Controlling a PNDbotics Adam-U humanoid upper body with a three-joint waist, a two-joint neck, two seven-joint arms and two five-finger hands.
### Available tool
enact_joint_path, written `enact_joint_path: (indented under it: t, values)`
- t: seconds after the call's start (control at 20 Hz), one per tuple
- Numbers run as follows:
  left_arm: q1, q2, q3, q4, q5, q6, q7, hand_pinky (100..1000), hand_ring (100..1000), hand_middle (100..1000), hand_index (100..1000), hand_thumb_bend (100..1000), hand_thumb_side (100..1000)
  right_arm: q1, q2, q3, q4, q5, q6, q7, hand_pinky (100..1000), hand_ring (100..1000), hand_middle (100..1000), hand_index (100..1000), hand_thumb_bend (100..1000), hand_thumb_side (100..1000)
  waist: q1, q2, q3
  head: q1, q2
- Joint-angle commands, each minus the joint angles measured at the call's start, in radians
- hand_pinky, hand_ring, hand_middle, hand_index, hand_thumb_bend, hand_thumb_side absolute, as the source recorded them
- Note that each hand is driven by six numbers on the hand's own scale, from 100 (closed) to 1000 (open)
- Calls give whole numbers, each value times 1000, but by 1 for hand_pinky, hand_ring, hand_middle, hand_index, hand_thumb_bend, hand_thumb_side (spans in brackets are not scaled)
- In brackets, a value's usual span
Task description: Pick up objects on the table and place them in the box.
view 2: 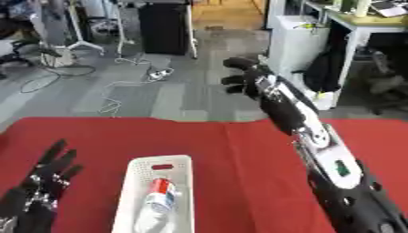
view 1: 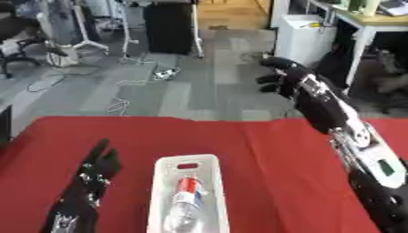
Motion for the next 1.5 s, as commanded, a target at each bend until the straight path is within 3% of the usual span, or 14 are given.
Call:
enact_joint_path:
  t: [0.05,0.3,0.5,0.65,0.8,0.95,1.15,1.5]
  values:
    - [-5,16,12,-25,-11,-2,5,943,1000,998,842,259,996,15,-23,-29,-21,10,2,-18,830,827,931,930,100,836,4,-13,-10,24,-22]
    - [-10,16,15,-29,-15,-3,9,944,1000,998,842,258,996,100,-36,-70,-73,4,20,-44,831,824,928,928,100,807,1,-2,-37,44,-33]
    - [-23,12,16,-28,-18,-3,13,944,1000,999,842,260,995,191,-31,-86,-197,-19,14,-70,838,827,924,928,100,814,-4,10,-50,62,-41]
    - [-50,3,13,-26,-16,-5,15,943,1000,997,843,265,990,264,-22,-88,-332,-44,-23,-125,826,823,912,925,100,823,-5,18,-49,64,-51]
    - [-100,-12,10,-26,-18,-6,12,939,1000,990,847,276,975,340,10,-88,-440,-64,-71,-196,750,767,869,895,100,831,-5,24,-39,55,-62]
    - [-157,-28,15,-28,-27,-11,16,936,1000,986,849,286,964,408,56,-101,-524,-69,-145,-274,723,749,841,879,100,900,-5,27,-32,65,-76]
    - [-198,-38,23,-30,-37,-15,27,934,1000,982,852,293,956,455,93,-90,-577,-36,-206,-349,748,774,850,897,100,963,-3,29,-43,85,-83]
    - [-212,-46,21,-32,-39,-18,32,933,1000,981,853,295,954,461,108,-79,-609,5,-215,-392,755,776,849,891,100,951,-1,26,-46,92,-79]
